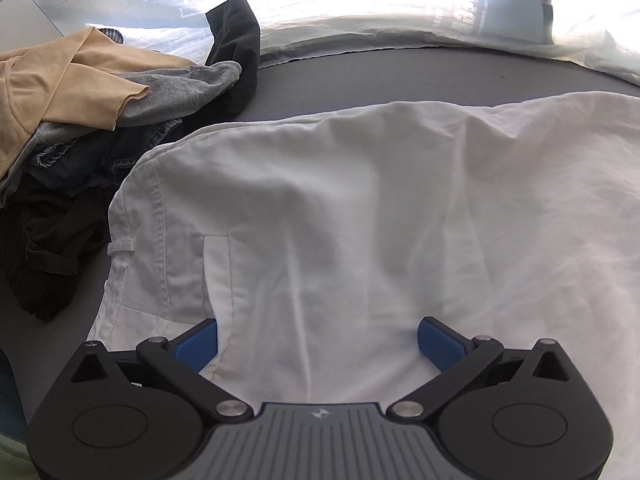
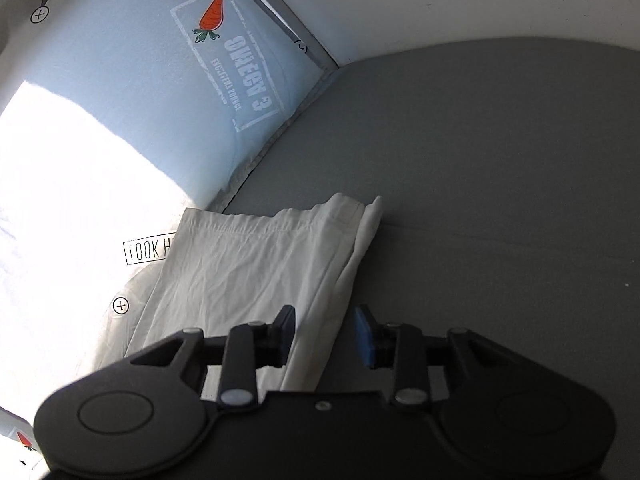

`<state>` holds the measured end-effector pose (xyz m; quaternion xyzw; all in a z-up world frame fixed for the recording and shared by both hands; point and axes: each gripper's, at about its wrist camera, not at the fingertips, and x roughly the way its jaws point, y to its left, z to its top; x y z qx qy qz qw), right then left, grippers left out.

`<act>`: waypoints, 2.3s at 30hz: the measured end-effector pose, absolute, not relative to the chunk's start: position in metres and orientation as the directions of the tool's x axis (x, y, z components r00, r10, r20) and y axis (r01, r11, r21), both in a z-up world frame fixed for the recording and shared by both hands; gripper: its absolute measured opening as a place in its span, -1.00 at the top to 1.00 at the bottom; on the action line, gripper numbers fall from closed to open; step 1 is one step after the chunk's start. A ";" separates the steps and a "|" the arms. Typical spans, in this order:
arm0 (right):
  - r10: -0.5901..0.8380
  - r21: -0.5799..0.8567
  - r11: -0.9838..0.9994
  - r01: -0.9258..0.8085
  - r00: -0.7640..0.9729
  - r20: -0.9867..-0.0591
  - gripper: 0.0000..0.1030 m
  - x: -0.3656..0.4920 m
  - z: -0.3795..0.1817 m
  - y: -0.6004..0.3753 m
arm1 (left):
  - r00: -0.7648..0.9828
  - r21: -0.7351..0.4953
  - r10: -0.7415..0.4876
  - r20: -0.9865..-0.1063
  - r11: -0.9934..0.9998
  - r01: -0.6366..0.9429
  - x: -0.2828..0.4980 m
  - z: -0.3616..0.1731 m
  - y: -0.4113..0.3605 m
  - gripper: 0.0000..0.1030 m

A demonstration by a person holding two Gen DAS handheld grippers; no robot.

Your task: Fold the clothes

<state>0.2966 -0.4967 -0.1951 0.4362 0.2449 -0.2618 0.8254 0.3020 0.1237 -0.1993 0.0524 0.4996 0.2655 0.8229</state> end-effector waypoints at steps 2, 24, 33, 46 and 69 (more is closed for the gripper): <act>-0.254 0.597 0.443 0.669 0.733 -0.631 0.19 0.305 -0.198 -0.506 | 0.352 0.347 0.487 -0.799 0.852 -0.392 0.302 -0.199 0.124 -1.00; -0.303 0.428 0.524 0.736 0.631 -0.714 0.81 0.273 -0.174 -0.531 | 0.333 0.215 0.339 -0.880 0.909 -0.357 0.307 -0.196 0.152 -1.00; -0.454 0.124 0.719 0.684 0.597 -0.661 -0.13 0.278 -0.135 -0.468 | 0.404 0.263 0.417 -0.814 0.885 -0.384 0.295 -0.198 0.132 -1.00; 0.172 0.278 0.960 0.037 0.708 -0.685 -0.72 0.371 -0.139 -0.211 | 0.498 0.318 0.399 -0.770 0.916 -0.243 0.249 -0.199 0.111 -1.00; 0.183 -0.007 0.966 -0.257 0.706 -0.685 -1.00 0.252 -0.195 -0.145 | 0.562 -0.140 0.386 -0.731 0.722 -0.678 0.135 -0.160 0.236 -1.00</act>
